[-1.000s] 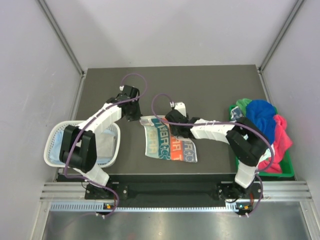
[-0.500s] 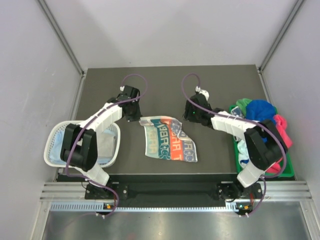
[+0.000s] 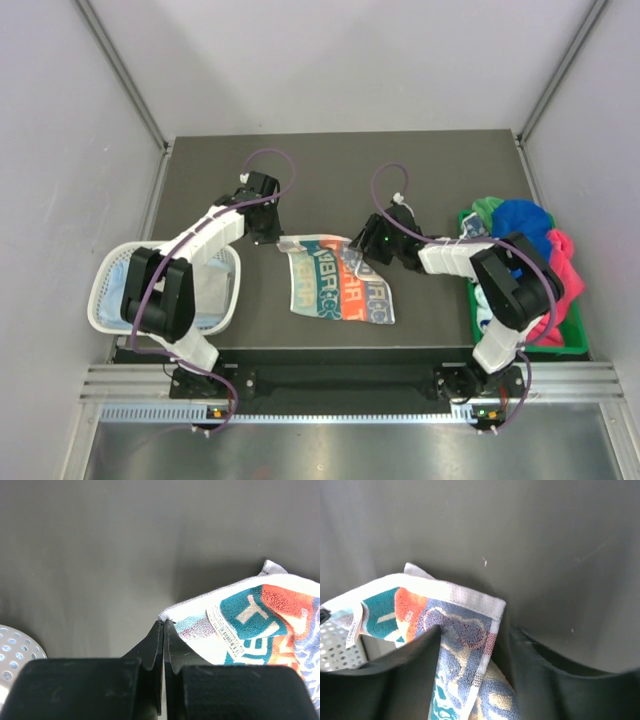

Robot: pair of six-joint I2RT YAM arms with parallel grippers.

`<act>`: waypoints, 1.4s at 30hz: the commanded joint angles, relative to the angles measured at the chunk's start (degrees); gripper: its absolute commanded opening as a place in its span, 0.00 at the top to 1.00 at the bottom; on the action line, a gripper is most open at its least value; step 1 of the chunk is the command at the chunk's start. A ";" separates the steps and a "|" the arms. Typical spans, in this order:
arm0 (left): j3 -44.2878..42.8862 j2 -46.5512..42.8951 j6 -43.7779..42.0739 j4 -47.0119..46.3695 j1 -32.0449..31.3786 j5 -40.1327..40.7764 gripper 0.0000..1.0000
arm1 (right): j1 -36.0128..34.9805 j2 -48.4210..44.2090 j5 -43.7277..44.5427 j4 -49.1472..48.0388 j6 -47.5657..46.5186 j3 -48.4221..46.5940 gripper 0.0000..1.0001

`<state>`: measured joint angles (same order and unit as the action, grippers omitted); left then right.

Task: Fold and stack the towels
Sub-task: Flatten out the crumpled towel

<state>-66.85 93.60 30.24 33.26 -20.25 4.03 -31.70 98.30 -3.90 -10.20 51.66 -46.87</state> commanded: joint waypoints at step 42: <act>-17.69 -20.12 -14.85 5.24 -12.08 -0.87 1.00 | 0.16 -37.11 7.33 10.01 -30.82 -8.49 1.00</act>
<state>-80.07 77.60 19.27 37.80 -29.47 1.04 -29.85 67.00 3.09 -0.51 26.94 -50.72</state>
